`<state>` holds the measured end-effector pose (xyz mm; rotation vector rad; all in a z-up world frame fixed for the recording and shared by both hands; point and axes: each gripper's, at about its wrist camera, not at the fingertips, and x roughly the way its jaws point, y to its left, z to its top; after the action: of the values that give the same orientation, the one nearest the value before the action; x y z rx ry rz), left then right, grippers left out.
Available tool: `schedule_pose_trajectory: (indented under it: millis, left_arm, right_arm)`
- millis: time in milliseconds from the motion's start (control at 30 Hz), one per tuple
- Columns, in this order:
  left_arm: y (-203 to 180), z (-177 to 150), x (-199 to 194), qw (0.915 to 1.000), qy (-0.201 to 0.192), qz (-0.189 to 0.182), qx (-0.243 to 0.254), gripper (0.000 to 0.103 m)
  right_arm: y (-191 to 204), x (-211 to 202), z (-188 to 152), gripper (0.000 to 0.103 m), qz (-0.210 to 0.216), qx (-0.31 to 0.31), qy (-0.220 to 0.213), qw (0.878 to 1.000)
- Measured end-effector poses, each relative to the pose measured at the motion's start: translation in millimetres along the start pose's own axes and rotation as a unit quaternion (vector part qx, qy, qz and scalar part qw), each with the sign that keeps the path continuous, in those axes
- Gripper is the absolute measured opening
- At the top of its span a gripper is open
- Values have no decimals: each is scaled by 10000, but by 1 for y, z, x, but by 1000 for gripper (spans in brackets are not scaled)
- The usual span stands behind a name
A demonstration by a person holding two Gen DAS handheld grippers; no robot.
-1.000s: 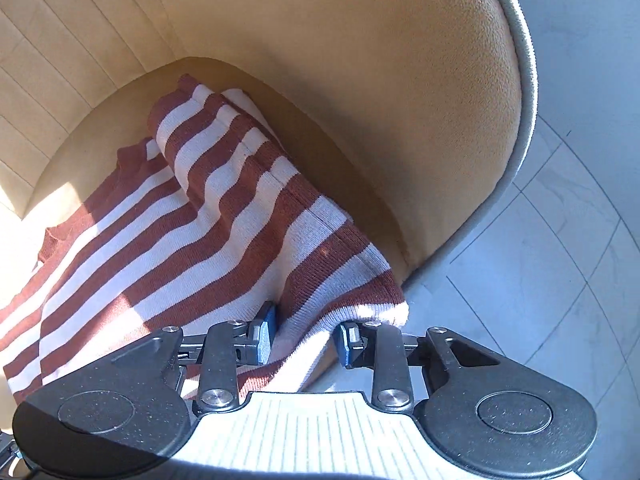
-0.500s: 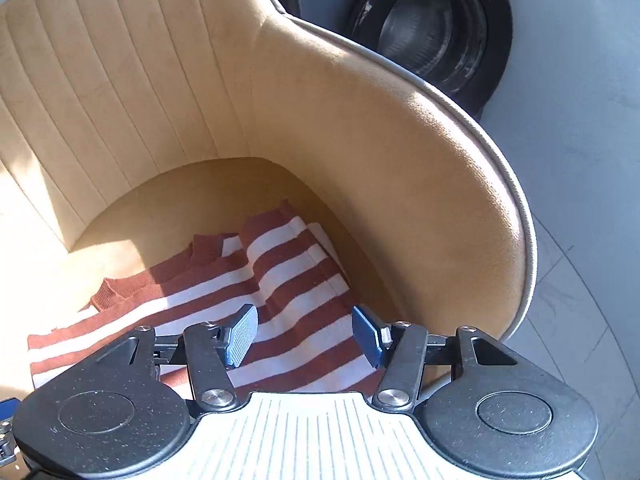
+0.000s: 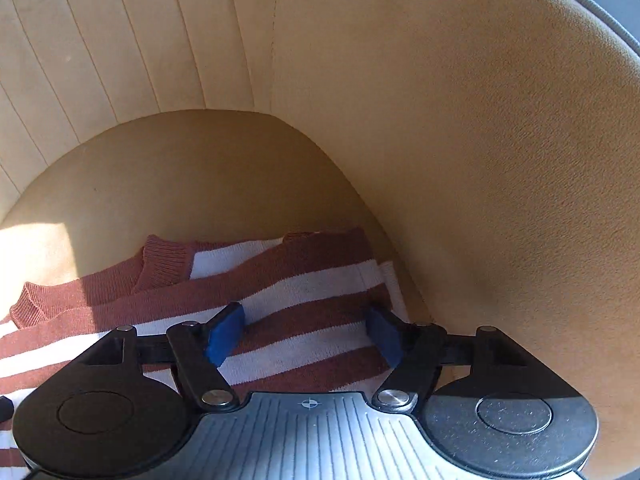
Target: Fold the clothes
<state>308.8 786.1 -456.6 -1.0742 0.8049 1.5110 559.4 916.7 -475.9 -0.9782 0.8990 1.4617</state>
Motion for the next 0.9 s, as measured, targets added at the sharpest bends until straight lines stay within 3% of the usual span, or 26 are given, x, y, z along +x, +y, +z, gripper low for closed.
schedule_pose_trajectory:
  millis: [167, 333, 400, 533, 733, 900]
  left_arm:
    - [1, 10, -14, 9997, 80, -9, -225, 59]
    - [-7, 17, -62, 9975, 98, -124, -694, 80]
    - [-18, 19, -90, 9970, 43, -135, -756, 88]
    - [-36, 25, -143, 9967, -121, -31, -807, 98]
    - [-55, 30, -226, 9969, -634, 243, -403, 101]
    - [-57, 16, -292, 9949, -925, 383, -118, 103]
  right_arm:
    - [-1, -23, 2, 62, 66, -128, -205, 9997]
    - [-9, -86, -9, 77, 357, -34, -529, 9980]
    - [-11, -112, -13, 91, 359, -43, -574, 9977]
    - [-12, -174, -22, 97, 406, -188, -763, 9961]
    - [-16, -274, -36, 102, 343, -287, -1187, 9919]
    - [-23, -352, -60, 102, 408, -139, -1533, 9872]
